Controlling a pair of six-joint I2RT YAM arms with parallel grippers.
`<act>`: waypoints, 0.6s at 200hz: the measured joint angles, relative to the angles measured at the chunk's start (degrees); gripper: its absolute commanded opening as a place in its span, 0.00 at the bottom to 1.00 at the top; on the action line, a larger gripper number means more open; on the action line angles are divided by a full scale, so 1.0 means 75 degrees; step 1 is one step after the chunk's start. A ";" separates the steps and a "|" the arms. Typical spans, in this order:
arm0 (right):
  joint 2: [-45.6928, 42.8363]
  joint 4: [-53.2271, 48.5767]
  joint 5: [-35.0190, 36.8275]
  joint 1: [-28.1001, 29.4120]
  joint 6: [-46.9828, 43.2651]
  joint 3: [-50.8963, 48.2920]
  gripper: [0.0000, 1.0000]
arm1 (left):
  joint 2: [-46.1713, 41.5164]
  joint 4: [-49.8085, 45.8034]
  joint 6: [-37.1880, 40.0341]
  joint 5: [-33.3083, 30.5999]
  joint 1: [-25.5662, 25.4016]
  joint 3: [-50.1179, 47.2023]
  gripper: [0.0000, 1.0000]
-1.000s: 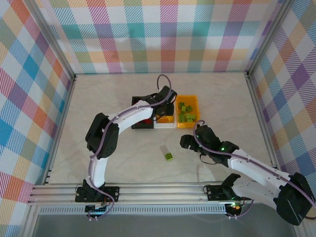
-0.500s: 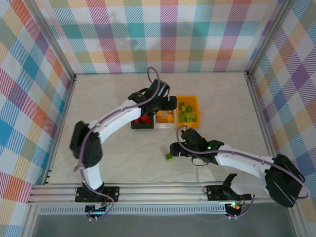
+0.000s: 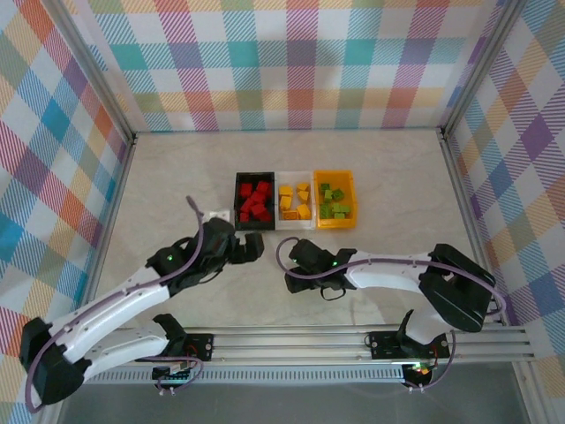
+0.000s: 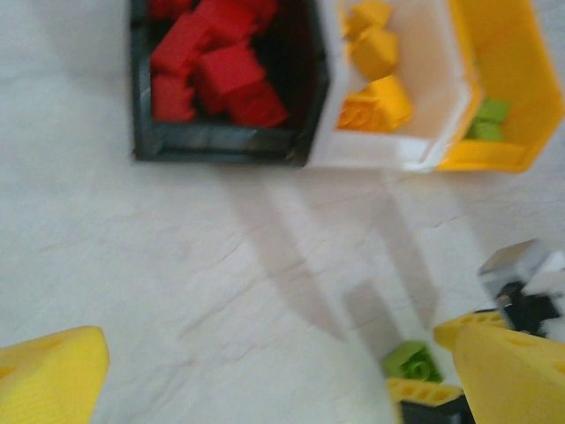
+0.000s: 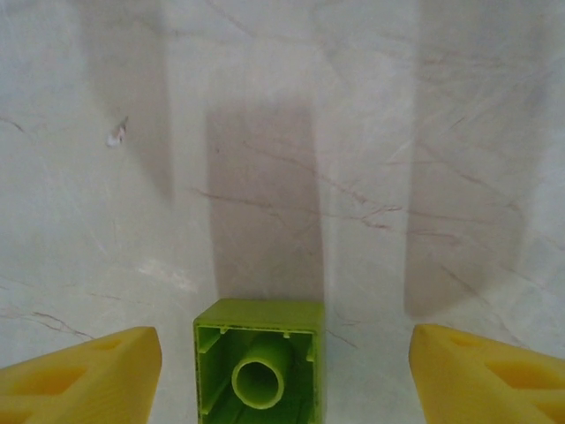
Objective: Sort the legos into containers by color
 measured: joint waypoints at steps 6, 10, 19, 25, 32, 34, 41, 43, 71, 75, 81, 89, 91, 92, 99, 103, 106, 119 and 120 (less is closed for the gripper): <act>0.0076 -0.0020 0.0035 0.0061 -0.0009 0.0032 0.69 | -0.0230 -0.0096 -0.0079 -0.0058 0.0000 -0.0178 1.00; 0.0122 -0.0041 0.0064 0.0108 -0.0015 0.0058 0.68 | -0.0408 -0.0154 -0.0154 -0.0111 0.0000 -0.0294 1.00; 0.0219 -0.0114 0.0230 0.0204 -0.0012 0.0131 0.65 | -0.0723 -0.0289 -0.0294 -0.0224 0.0000 -0.0498 1.00; 0.0262 -0.0166 0.0335 0.0248 -0.0006 0.0172 0.62 | -0.0892 -0.0373 -0.0385 -0.0294 0.0000 -0.0583 1.00; 0.0297 -0.0201 0.0423 0.0283 0.0000 0.0195 0.59 | -0.1052 -0.0428 -0.0460 -0.0353 0.0000 -0.0670 1.00; 0.0309 -0.0213 0.0449 0.0294 -0.0009 0.0204 0.58 | -0.1099 -0.0437 -0.0478 -0.0373 0.0000 -0.0691 1.00; 0.0344 -0.0248 0.0542 0.0318 -0.0003 0.0224 0.55 | -0.1218 -0.0484 -0.0545 -0.0425 0.0000 -0.0761 1.00; 0.0353 -0.0256 0.0568 0.0326 -0.0003 0.0227 0.54 | -0.1244 -0.0490 -0.0565 -0.0437 0.0000 -0.0778 1.00; 0.0405 -0.0329 0.0799 0.0367 0.0047 0.0256 0.49 | -0.1244 -0.0539 -0.0688 -0.0498 0.0000 -0.0880 1.00; 0.0417 -0.0338 0.0825 0.0376 0.0038 0.0262 0.48 | -0.1218 -0.0536 -0.0705 -0.0498 0.0000 -0.0880 1.00; 0.0420 -0.0353 0.0857 0.0382 0.0044 0.0271 0.45 | -0.1180 -0.0536 -0.0711 -0.0498 0.0000 -0.0880 1.00; 0.0420 -0.0356 0.0883 0.0396 0.0041 0.0271 0.43 | -0.1134 -0.0536 -0.0717 -0.0493 0.0000 -0.0883 1.00; 0.0420 -0.0353 0.0889 0.0396 0.0064 0.0271 0.43 | -0.1128 -0.0536 -0.0717 -0.0493 0.0000 -0.0883 1.00; 0.0420 -0.0350 0.0889 0.0396 0.0070 0.0271 0.42 | -0.1119 -0.0536 -0.0720 -0.0493 0.0000 -0.0883 1.00; 0.0423 -0.0323 0.0898 0.0405 0.0087 0.0271 0.41 | -0.1093 -0.0527 -0.0737 -0.0493 0.0000 -0.0901 1.00; 0.0428 -0.0309 0.0898 0.0411 0.0082 0.0271 0.41 | -0.1081 -0.0513 -0.0740 -0.0493 0.0000 -0.0927 1.00; 0.0434 -0.0286 0.0898 0.0417 0.0102 0.0271 0.40 | -0.1078 -0.0510 -0.0743 -0.0493 0.0000 -0.0944 1.00; 0.0434 -0.0224 0.0906 0.0446 0.0131 0.0271 0.37 | -0.1072 -0.0510 -0.0775 -0.0490 0.0000 -0.1040 1.00; 0.0434 -0.0219 0.0906 0.0446 0.0128 0.0271 0.37 | -0.1072 -0.0510 -0.0778 -0.0490 0.0000 -0.1046 1.00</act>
